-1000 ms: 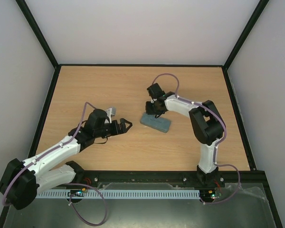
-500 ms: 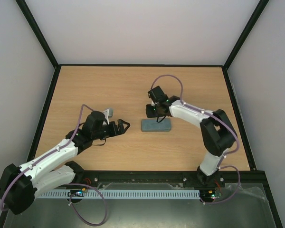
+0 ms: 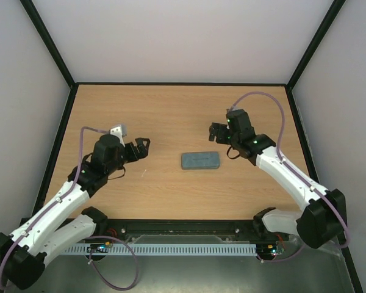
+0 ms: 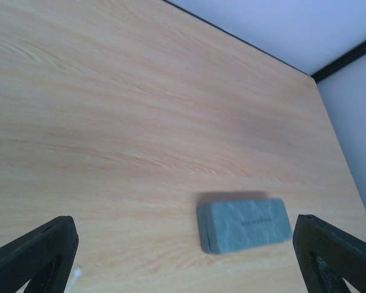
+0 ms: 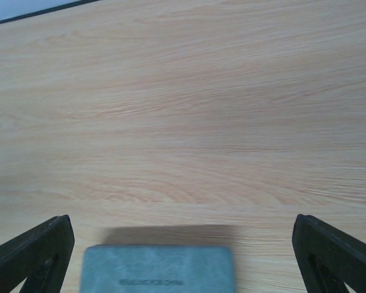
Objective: Organize the sunglasses
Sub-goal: Reset both arms
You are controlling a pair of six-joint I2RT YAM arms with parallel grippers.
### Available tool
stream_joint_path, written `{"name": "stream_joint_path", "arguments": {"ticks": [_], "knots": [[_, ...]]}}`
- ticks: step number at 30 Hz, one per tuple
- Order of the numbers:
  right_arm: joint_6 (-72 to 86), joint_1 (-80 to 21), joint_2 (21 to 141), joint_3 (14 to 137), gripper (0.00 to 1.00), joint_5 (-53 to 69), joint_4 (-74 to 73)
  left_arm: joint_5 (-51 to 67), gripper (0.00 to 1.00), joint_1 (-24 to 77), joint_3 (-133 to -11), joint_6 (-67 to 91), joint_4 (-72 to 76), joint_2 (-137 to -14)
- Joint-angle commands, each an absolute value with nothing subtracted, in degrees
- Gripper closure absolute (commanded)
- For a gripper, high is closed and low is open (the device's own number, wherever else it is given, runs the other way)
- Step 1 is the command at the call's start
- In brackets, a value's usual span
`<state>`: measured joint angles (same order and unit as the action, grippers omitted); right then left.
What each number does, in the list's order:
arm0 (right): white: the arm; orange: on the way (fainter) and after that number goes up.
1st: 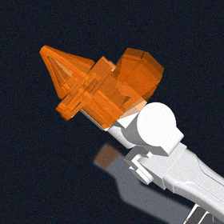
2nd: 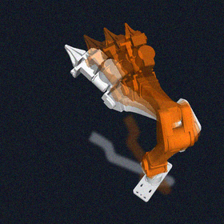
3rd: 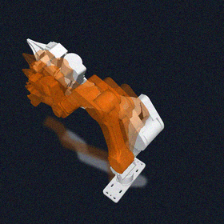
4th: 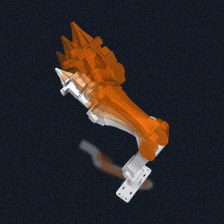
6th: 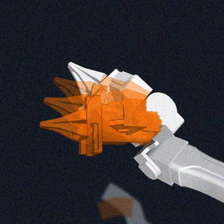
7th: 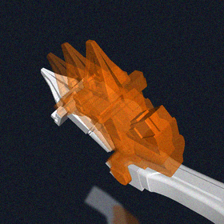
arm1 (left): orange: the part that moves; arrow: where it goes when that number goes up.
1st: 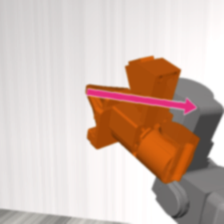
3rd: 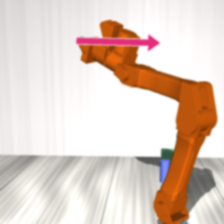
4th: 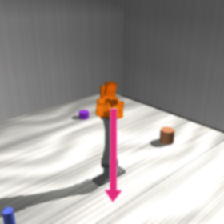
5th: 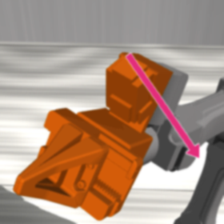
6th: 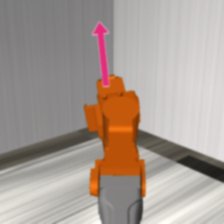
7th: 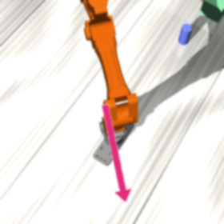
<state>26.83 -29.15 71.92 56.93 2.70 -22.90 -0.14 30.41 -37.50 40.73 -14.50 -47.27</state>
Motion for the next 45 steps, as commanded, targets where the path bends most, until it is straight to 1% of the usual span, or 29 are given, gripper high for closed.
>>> {"name": "stream_joint_path", "arguments": {"ticks": [1, 5, 7, 9, 14, 17, 21, 23, 26, 31, 35, 38, 39, 41, 43, 45], "knots": [[27.32, -26.87, 67.66, 53.59, 0.01, -7.37, -23.42, -2.81, 0.01, 26.86, -39.51, 34.95, -14.01, -48.43], [25.98, -25.29, 63.32, 48.04, 0.01, -14.91, -17.88, -4.05, 0.01, 22.24, -40.25, 32.31, -11.26, -51.24], [25.98, -23.51, 64.09, 48.14, 0.01, -17.12, -17.99, -4.78, 0.01, 19.85, -40.05, 31.27, -9.55, -52.75], [26.34, -20.37, 65.0, 47.86, 0.01, -15.97, -16.25, -5.65, 0.01, 17.89, -39.15, 28.95, -7.13, -53.94], [27.3, -8.8, 63.3, 41.67, 0.01, -8.71, -3.87, -10.87, 0.01, 15.53, -34.36, 22.62, 2.07, -55.49], [27.57, -5.04, 64.5, 39.4, 0.01, -10.79, 1.5, -9.87, 0.01, 11.46, -31.98, 21.16, 7.18, -58.5], [25.24, -4.03, 66.18, 35.67, 0.01, -17.82, 10.22, -3.89, 0.01, 4.4, -28.86, 19.33, 14.31, -63.11], [24.26, -3.71, 66.76, 32.45, 0.01, -19.66, 17.5, -1.45, 0.01, 1.12, -28.1, 18.3, 16.84, -65.26], [23.06, -3.48, 69.42, 28.47, 0.01, -21.94, 27.47, 0.97, 0.01, -1.25, -26.96, 16.03, 21.23, -68.09], [21.02, -3.38, 76.42, 24.93, 0.01, -25.98, 38.1, 1.64, 0.01, -3.51, -25.89, 14.59, 26.55, -71.53], [20.94, -3.34, 78.92, 20.83, 0.01, -30.9, 45.46, 0.06, 0.01, -3.89, -24.75, 13.71, 30.39, -71.92], [20.16, -3.32, 79.51, 18.43, 0.01, -31.81, 51.13, -1.05, 0.01, -3.89, -22.33, 11.82, 36.06, -72.06], [19.08, -3.33, 79.76, 17.27, 0.01, -32.04, 55.03, -1.02, 0.01, -3.87, -21.34, 10.85, 38.27, -72.2], [19.69, -3.21, 80.63, 16.73, 0.01, -34.21, 57.31, -1.57, 0.01, -3.87, -19.84, 9.21, 42.86, -73.09], [17.82, -3.35, 83.04, 14.45, 0.01, -33.82, 65.06, -3.07, 0.01, -3.87, -19.92, 7.04, 45.21, -74.94], [18.26, -3.58, 82.48, 15.12, 0.01, -33.66, 63.03, -3.66, 0.01, -4.0, -19.81, 5.65, 48.23, -77.05]]}}
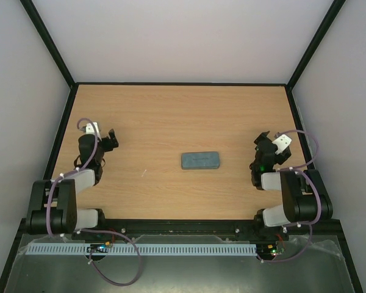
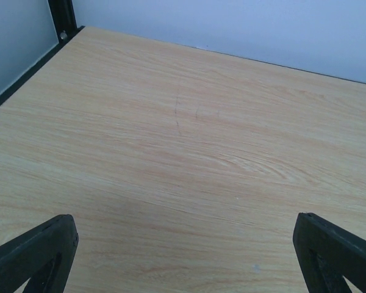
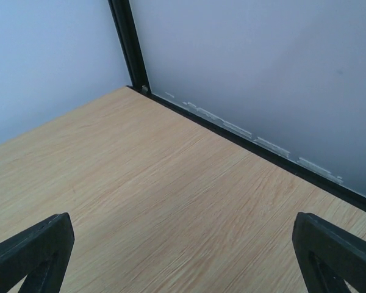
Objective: Organize the sunglasses
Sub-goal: Reset both arms
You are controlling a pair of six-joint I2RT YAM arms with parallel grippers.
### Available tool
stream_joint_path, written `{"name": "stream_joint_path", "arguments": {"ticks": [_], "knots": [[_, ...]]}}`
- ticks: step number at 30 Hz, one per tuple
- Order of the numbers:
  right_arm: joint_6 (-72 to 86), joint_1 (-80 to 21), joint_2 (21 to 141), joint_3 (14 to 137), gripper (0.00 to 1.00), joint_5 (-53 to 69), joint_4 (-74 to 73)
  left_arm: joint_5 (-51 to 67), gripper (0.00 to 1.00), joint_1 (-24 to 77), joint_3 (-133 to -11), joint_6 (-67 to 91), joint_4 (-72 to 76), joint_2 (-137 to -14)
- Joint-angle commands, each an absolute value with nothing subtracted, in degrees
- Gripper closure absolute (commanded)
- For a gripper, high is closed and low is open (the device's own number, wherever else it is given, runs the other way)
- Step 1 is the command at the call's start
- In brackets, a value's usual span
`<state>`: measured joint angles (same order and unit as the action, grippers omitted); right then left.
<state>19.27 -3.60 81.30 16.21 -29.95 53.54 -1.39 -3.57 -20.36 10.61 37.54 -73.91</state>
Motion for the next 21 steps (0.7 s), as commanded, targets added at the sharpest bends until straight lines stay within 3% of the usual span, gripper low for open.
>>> {"name": "stream_joint_path", "arguments": {"ticks": [1, 9, 11, 12, 15, 16, 21], "knots": [[17.3, -3.55, 82.81, 14.4, 0.01, -32.28, 64.96, -3.26, 0.01, -4.04, -19.44, 5.17, 49.87, -77.9], [11.46, -3.78, 84.9, 11.63, 0.01, -20.78, 71.27, 1.97, 0.01, -4.02, -16.58, 6.19, 61.08, -81.41], [8.5, -4.42, 89.55, 9.06, 0.01, -18.02, 84.18, 1.74, 0.0, -3.89, -17.28, 6.19, 59.72, -81.48], [9.5, -4.71, 86.81, 9.17, 0.01, -19.53, 78.14, 1.71, 0.01, -3.95, -17.43, 6.19, 59.79, -81.81], [9.84, -4.65, 88.96, 8.03, 0.01, -21.72, 84.44, 2.17, 0.0, -3.96, -15.23, 5.71, 66.5, -83.99], [10.05, -4.67, 87.79, 8.67, 0.01, -21.63, 80.27, 2.79, 0.0, -3.77, -13.97, 4.99, 70.29, -85.26], [10.37, -4.75, 87.48, 11.26, 0.01, -21.32, 75.81, -1.56, 0.0, -0.98, -14.44, 3.21, 70.06, -87.78]]}}
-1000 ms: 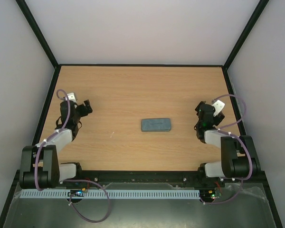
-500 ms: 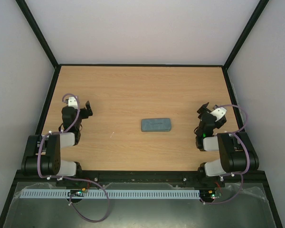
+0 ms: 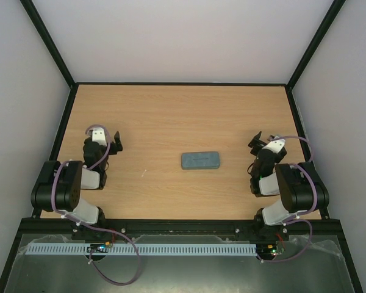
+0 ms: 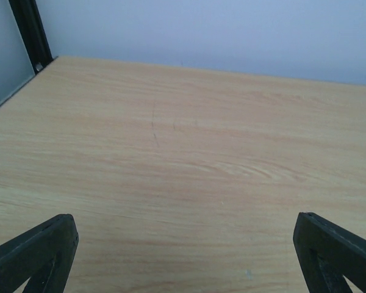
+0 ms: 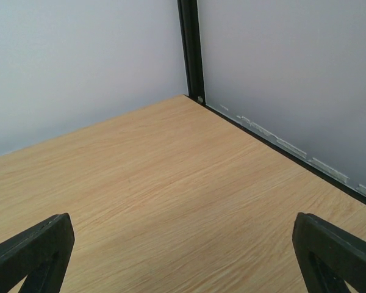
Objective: Organize the sunglasses
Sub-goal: Reset both arms
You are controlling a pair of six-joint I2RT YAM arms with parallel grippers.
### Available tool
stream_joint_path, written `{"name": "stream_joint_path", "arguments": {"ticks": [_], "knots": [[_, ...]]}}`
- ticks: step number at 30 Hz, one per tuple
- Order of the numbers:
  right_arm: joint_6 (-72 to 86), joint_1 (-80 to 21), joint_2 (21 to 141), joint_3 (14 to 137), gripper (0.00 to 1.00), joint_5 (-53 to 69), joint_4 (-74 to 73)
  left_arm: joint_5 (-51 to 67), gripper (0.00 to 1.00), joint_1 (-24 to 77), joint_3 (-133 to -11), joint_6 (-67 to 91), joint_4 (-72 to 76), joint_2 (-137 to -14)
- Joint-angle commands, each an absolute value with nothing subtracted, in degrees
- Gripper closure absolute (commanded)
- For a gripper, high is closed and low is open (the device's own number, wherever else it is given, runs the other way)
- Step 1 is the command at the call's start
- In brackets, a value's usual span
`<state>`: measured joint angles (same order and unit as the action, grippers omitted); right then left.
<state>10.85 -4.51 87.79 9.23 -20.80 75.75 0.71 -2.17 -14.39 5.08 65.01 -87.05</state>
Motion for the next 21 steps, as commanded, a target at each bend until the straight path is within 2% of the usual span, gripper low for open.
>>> {"name": "stream_joint_path", "arguments": {"ticks": [1, 21], "knots": [[10.29, -4.75, 87.38, 11.5, 0.01, -21.2, 74.97, -1.52, 0.01, -0.97, -14.15, 3.15, 71.58, -88.4], [10.05, -4.75, 87.85, 11.32, 0.01, -21.27, 76.32, -1.93, 0.0, -0.7, -13.97, 2.98, 71.63, -87.98]]}}
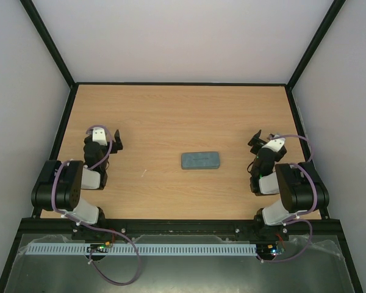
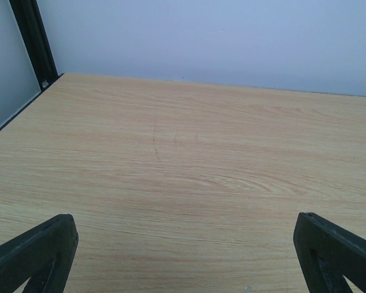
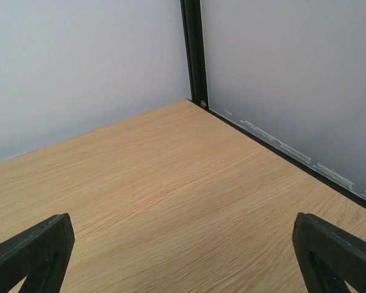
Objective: Organize the sunglasses
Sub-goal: Reset both arms
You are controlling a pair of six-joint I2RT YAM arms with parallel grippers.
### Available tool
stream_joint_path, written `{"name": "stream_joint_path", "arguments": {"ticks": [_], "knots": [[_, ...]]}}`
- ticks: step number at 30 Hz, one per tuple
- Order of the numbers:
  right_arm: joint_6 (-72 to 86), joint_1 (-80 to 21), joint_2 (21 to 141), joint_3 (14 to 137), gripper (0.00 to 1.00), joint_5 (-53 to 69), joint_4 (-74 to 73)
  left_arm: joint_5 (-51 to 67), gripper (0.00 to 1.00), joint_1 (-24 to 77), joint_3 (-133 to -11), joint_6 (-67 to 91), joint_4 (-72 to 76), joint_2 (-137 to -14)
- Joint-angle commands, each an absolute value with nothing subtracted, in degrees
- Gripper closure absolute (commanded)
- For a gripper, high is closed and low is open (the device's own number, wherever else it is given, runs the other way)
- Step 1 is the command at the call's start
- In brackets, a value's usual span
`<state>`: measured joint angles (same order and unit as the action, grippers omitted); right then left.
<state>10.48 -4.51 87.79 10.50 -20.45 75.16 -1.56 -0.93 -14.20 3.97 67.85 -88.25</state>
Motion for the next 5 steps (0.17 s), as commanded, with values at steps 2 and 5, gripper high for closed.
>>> {"name": "stream_joint_path", "arguments": {"ticks": [2, 5], "knots": [[9.94, -4.75, 88.01, 11.55, 0.01, -21.12, 76.15, -1.93, 0.0, -0.7, -13.96, 2.99, 71.63, -87.98], [9.94, -4.75, 87.89, 11.39, 0.01, -21.13, 76.12, -2.02, 0.0, -0.7, -13.97, 2.99, 71.63, -87.98]]}}
